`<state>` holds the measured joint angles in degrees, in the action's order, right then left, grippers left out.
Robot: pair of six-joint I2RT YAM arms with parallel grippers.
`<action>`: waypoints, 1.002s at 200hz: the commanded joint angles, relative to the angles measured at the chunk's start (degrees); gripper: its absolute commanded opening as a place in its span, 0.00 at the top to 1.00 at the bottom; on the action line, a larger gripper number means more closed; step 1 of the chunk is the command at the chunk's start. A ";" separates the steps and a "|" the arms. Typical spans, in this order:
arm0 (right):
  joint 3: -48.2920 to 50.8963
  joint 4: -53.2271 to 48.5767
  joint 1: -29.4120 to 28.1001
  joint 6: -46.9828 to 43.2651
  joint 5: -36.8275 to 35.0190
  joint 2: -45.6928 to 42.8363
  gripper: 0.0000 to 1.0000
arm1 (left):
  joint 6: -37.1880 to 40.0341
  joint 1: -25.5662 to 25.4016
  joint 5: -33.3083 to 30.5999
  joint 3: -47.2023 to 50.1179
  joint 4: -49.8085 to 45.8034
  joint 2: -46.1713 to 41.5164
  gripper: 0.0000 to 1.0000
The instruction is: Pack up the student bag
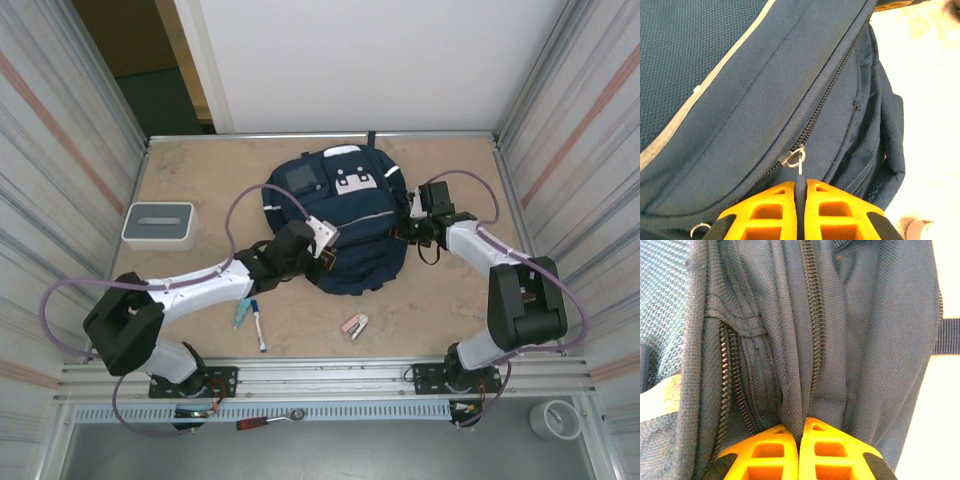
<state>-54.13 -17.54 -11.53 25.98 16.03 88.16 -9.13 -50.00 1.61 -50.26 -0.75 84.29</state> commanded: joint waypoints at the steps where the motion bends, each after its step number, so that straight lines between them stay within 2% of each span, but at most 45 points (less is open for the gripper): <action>1: -6.86 0.56 0.62 -0.74 0.16 2.35 0.78 | -0.81 -0.81 0.63 -5.31 0.92 3.82 1.00; 23: -3.04 -0.37 0.64 0.18 0.01 -2.48 0.60 | -1.38 -0.80 0.97 -6.49 1.17 4.82 1.00; 60: 10.11 4.79 0.17 7.06 4.30 -11.32 0.37 | -1.51 -0.89 2.81 -7.20 2.54 6.74 1.00; 85: 13.80 9.28 -0.34 9.79 4.80 -10.58 0.34 | -1.51 -0.89 4.05 -7.57 2.96 7.89 1.00; 110: 13.73 15.98 -1.13 12.18 9.48 -5.91 0.34 | -1.62 -0.97 4.14 -7.25 2.59 7.81 1.00; 134: 12.10 18.04 -2.22 12.62 10.37 -2.17 0.42 | -1.82 -0.97 2.93 -5.88 2.53 6.72 1.00; 171: 12.24 17.38 -0.59 10.67 7.58 -2.27 0.88 | -0.90 -0.83 -1.06 -3.41 1.47 4.60 1.00; 191: 12.72 15.32 1.07 8.91 5.71 -4.04 1.00 | 0.26 -0.08 -3.45 -2.39 -0.36 3.41 1.00; 200: 12.90 14.30 1.71 8.07 5.15 -5.03 1.00 | 0.57 0.76 -3.99 -1.60 -0.62 2.72 1.00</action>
<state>-40.93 -1.50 -12.19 36.88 25.45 85.76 -10.17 -50.35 1.32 -53.74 0.03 91.09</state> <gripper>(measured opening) 0.050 0.084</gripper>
